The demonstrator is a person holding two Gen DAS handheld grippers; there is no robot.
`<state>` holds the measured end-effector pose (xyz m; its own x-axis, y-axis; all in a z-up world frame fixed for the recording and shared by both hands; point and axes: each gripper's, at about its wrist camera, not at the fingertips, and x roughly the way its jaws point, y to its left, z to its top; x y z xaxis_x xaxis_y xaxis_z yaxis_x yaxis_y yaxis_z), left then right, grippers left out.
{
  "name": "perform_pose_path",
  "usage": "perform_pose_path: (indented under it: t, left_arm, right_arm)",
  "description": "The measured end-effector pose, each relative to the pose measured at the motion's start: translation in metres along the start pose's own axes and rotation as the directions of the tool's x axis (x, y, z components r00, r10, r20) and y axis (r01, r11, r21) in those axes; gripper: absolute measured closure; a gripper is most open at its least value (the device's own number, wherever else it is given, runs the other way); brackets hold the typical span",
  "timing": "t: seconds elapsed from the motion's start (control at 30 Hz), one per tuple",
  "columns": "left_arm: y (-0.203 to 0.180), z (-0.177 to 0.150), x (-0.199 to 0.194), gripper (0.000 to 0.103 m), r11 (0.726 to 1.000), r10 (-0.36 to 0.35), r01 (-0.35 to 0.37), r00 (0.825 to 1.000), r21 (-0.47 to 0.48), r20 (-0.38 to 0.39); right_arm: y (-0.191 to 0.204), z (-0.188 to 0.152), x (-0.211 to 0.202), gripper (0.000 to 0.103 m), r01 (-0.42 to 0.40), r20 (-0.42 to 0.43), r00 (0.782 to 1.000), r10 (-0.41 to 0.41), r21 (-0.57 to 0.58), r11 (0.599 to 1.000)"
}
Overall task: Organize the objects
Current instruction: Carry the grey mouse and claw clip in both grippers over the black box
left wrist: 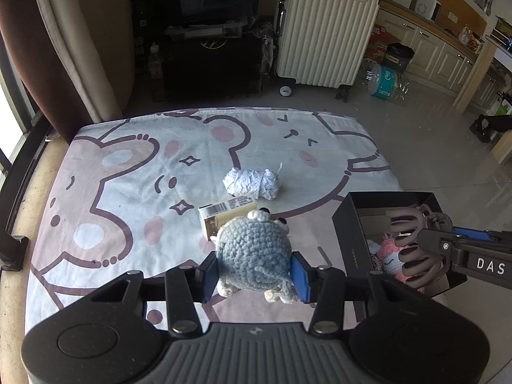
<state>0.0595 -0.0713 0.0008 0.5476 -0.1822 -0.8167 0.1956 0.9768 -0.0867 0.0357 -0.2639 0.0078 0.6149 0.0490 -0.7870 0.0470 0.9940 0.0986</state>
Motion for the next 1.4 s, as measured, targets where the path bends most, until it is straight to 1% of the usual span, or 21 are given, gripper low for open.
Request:
perform_pose_path:
  t: [0.63,0.83,0.97,1.07,1.17,1.27,1.4]
  left_arm:
    - [-0.053,0.008,0.01,0.055,0.996,-0.076,0.075,0.997,0.056,0.013]
    - [-0.063,0.012,0.013,0.055,0.992,-0.108,0.105,0.994,0.063,0.037]
    - [-0.068,0.014,0.015,0.055,0.989,-0.137,0.133,0.989,0.065,0.055]
    - [-0.073,0.016,0.018,0.055,0.986,-0.155,0.151,0.986,0.071,0.056]
    - [-0.078,0.018,0.023,0.055,0.983,-0.175,0.171,0.983,0.068,0.054]
    - [-0.081,0.021,0.03,0.055,0.979,-0.199,0.196,0.978,0.062,0.058]
    - [-0.084,0.025,0.039,0.055,0.972,-0.23,0.227,0.971,0.053,0.066]
  right_arm:
    - [-0.065,-0.007,-0.004,0.057,0.068,0.015,0.997,-0.069,0.083,0.994]
    - [-0.08,-0.009,-0.003,0.057,0.083,0.029,0.996,-0.086,0.102,0.991]
    - [-0.083,-0.013,0.006,0.057,0.097,0.024,0.995,-0.098,0.064,0.993]
    - [-0.082,-0.017,0.019,0.057,0.14,-0.004,0.99,-0.14,0.003,0.99]
    - [-0.085,-0.021,0.031,0.057,0.164,-0.026,0.986,-0.165,-0.038,0.986]
    - [-0.091,-0.023,0.042,0.057,0.164,-0.035,0.986,-0.166,-0.055,0.985]
    - [-0.091,-0.026,0.057,0.057,0.166,-0.059,0.983,-0.174,-0.12,0.979]
